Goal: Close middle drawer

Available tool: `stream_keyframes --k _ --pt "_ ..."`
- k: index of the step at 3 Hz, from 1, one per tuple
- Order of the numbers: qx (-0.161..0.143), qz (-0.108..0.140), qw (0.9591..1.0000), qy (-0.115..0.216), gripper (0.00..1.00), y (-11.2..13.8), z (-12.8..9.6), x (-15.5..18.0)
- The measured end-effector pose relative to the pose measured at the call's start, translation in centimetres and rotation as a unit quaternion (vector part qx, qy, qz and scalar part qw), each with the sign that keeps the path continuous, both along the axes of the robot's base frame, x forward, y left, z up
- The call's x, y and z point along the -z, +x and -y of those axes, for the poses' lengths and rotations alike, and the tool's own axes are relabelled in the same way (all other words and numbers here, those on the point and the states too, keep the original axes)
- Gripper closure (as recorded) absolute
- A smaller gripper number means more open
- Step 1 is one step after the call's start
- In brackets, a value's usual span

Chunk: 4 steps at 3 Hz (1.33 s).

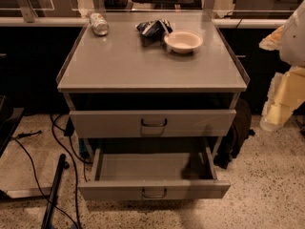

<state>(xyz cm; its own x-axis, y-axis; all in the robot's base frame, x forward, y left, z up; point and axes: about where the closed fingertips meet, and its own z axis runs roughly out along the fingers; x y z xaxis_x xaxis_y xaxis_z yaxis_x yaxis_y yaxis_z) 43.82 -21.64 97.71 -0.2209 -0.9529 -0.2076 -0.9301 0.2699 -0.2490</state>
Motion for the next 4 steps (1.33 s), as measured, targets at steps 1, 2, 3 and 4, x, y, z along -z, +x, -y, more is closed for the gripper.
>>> stream_keyframes --k 1,2,3,4 --pt "0.000 0.000 1.0000 0.000 0.00 0.0 0.0 0.0" --pt "0.000 0.000 1.0000 0.000 0.19 0.0 0.0 0.0" --pt "0.007 0.005 1.0000 0.005 0.42 -0.4 0.0 1.0" --pt "0.016 0.012 0.9994 0.030 0.65 -1.1 -0.7 4.1"
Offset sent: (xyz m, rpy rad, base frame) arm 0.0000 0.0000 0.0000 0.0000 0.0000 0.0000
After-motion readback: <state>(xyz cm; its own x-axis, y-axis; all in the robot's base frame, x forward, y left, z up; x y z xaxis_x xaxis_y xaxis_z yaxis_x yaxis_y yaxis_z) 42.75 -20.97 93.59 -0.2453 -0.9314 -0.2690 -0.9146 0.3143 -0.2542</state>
